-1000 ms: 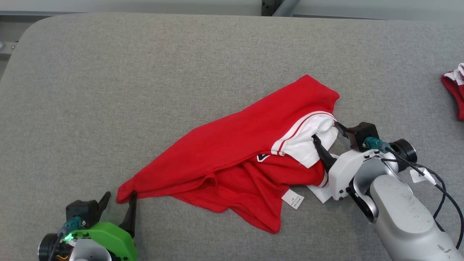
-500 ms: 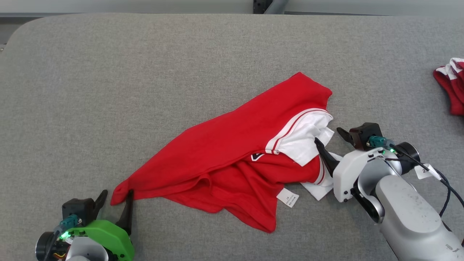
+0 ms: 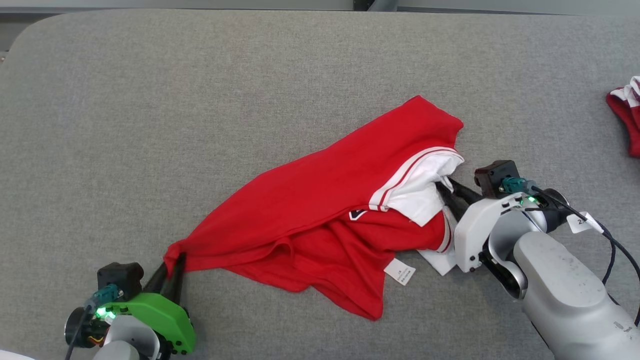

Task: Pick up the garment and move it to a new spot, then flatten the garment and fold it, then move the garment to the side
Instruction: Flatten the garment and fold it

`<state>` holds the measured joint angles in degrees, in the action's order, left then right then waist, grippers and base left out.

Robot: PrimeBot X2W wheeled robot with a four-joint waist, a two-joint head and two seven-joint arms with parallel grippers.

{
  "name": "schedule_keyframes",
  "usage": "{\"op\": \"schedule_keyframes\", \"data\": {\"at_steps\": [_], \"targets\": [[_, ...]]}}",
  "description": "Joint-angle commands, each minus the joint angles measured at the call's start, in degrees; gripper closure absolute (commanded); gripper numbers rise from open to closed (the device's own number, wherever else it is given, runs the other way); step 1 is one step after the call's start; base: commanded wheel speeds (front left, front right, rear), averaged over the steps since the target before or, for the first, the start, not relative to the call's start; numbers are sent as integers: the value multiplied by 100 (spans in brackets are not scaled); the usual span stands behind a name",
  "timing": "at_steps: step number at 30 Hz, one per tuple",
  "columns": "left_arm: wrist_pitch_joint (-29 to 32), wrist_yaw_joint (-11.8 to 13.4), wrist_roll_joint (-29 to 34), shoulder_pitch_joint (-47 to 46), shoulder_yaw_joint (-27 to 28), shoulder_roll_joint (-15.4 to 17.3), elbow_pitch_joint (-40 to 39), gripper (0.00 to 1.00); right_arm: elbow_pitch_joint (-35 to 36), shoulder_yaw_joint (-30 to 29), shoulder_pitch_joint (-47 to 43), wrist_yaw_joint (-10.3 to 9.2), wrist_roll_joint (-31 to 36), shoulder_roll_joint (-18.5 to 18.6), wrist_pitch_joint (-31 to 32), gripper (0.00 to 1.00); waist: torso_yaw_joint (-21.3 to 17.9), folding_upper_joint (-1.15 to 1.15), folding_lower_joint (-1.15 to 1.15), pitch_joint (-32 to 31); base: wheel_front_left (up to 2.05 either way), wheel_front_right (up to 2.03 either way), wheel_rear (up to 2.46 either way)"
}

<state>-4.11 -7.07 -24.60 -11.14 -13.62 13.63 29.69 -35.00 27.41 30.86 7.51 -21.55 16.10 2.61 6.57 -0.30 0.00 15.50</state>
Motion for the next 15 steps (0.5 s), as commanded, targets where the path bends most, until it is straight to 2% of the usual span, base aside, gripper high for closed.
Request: {"op": "schedule_keyframes", "data": {"at_steps": [1,7,15], "targets": [[54,-38,-48,35,-106,-18,102,100,-69,2,-87,-7,-128,72,2,100,-14,30,0,-20,0,0,0],[-11,-44,-241,104,-232,103,46,100,223,-306,-279,-7,-455,244,-221,100,-65,30,0,-147,0,0,0],[-32,-43,-344,259,-255,227,-168,100,846,-809,-641,-7,-567,500,-263,100,-157,30,0,-293,0,0,0]]}}
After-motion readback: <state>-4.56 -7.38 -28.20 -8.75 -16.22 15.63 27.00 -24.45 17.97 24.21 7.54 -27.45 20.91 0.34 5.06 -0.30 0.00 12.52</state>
